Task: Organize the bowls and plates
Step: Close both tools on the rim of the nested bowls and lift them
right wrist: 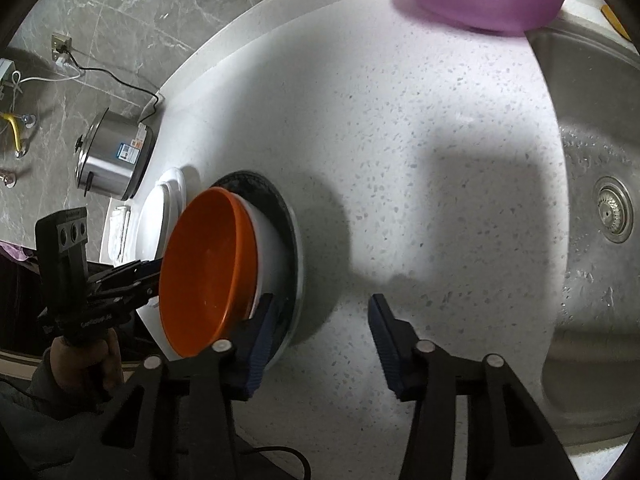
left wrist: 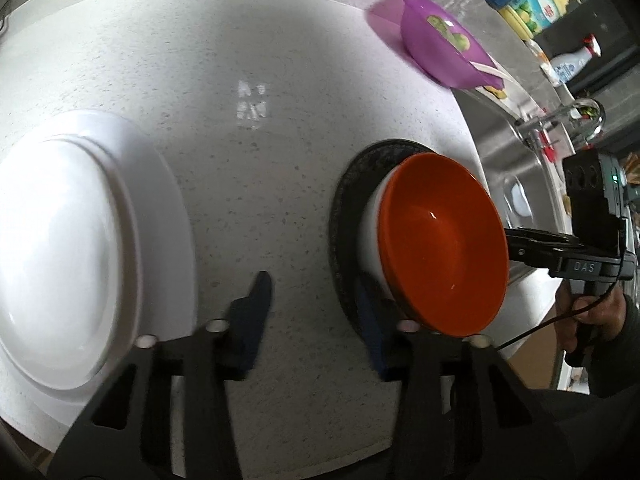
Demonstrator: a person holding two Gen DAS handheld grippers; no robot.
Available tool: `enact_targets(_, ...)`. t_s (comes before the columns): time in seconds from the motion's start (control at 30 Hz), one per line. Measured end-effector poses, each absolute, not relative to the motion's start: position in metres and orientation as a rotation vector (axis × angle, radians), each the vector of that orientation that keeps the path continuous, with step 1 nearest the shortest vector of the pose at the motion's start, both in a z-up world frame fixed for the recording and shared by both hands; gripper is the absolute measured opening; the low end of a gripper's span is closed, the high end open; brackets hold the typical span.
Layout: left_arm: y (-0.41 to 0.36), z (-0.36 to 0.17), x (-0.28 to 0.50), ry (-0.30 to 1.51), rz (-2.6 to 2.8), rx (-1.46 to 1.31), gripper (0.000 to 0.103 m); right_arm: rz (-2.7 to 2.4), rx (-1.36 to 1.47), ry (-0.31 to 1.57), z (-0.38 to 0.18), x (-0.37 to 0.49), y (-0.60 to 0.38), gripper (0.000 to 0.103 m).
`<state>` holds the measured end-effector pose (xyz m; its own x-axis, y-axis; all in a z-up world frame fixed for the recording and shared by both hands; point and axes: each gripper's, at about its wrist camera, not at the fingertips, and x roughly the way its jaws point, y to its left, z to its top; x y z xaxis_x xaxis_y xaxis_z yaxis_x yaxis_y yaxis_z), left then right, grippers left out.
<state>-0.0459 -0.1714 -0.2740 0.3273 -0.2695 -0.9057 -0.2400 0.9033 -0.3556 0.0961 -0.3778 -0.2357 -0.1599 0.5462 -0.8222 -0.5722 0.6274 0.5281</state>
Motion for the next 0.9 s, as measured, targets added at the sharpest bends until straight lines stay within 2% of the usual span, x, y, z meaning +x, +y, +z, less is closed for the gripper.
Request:
enact_targets(0.1, -0.177, -0.277, -0.044, 1.256, -0.041, -0.452, 0.028, 0.995, -0.036, 1.425, -0.238, 0.094, -0.375, 0.041)
enact_targets(0.47, -0.177, -0.279, -0.039, 1.248, -0.035, -0.458, 0.028, 1.008, -0.017, 1.379, -0.238, 0.088, -0.377, 0.040)
enact_targets(0.5, -0.176, -0.279, -0.040, 1.247, -0.038, -0.462, 0.027, 1.012, -0.015, 1.379, -0.238, 0.088, -0.378, 0.038)
enact_targets(0.6, -0.178, -0.280, -0.037, 1.255, -0.054, -0.462, 0.025, 1.029, 0.008, 1.387, -0.237, 0.085, -0.375, 0.023)
enact_targets(0.67, -0.177, -0.280, -0.036, 1.261, -0.074, -0.481, 0.018, 1.039, 0.030, 1.405, -0.236, 0.084, -0.372, 0.014)
enact_targets(0.9, -0.181, -0.288, -0.030, 1.290, -0.110, -0.525, 0.018, 0.988, 0.210, 1.519, -0.247, 0.102, -0.378, 0.013)
